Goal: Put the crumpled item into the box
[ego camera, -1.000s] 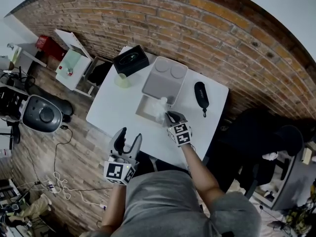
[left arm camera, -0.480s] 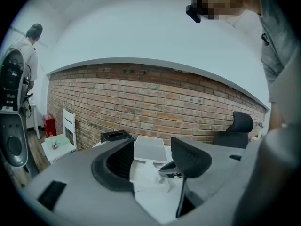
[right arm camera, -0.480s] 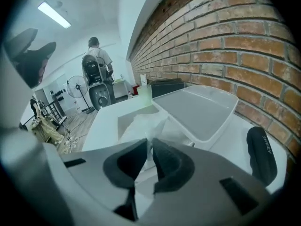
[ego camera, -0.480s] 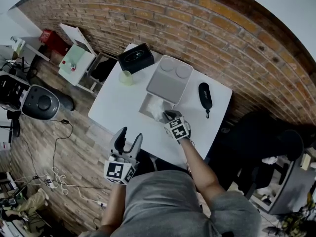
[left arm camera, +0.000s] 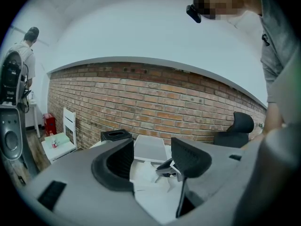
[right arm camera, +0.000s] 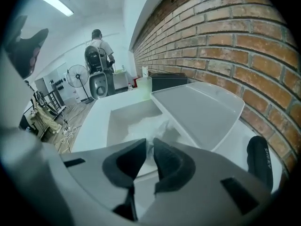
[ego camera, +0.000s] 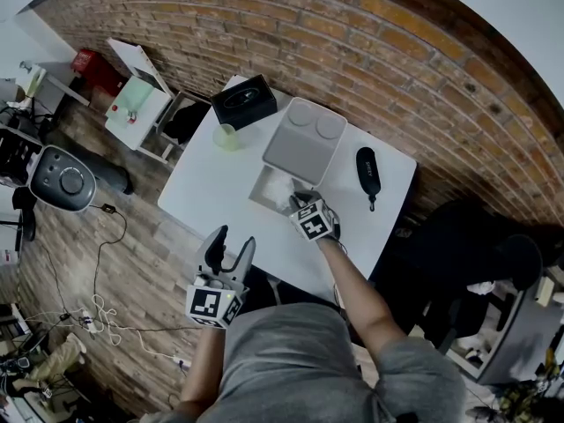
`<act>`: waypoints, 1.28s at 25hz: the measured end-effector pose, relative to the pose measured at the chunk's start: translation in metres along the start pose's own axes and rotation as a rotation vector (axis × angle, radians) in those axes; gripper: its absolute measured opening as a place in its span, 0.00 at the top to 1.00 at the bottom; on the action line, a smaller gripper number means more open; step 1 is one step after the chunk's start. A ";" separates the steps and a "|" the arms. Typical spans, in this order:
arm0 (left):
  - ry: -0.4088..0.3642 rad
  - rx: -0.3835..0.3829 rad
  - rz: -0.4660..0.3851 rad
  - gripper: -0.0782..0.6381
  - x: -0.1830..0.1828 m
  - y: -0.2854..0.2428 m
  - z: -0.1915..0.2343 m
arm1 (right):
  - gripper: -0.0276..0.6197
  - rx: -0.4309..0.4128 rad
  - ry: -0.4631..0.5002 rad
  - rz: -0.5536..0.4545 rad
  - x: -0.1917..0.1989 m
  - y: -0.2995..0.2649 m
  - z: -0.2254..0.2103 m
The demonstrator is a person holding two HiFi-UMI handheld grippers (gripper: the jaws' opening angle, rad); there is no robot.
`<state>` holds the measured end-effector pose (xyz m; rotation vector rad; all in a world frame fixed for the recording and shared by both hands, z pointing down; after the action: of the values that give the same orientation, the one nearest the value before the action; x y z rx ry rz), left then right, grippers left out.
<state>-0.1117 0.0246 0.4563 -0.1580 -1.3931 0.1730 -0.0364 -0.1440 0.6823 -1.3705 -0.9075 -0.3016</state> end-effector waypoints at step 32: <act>0.024 0.038 0.031 0.55 0.008 -0.012 0.008 | 0.65 0.083 -0.283 -0.203 -0.007 0.085 -0.012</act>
<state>-0.1180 0.0144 0.4683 -0.1501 -1.3630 0.2221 0.0201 -0.1383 0.6177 -1.2648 -1.2850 -0.2244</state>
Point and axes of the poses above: the fingertips, and each gripper's own axes: y backward along the fingers, z to its left, x out of its underside, the point moved 3 cm from there along y, backward along the fingers, and after that the axes turned 3 degrees about -z, right-handed, at the moved point
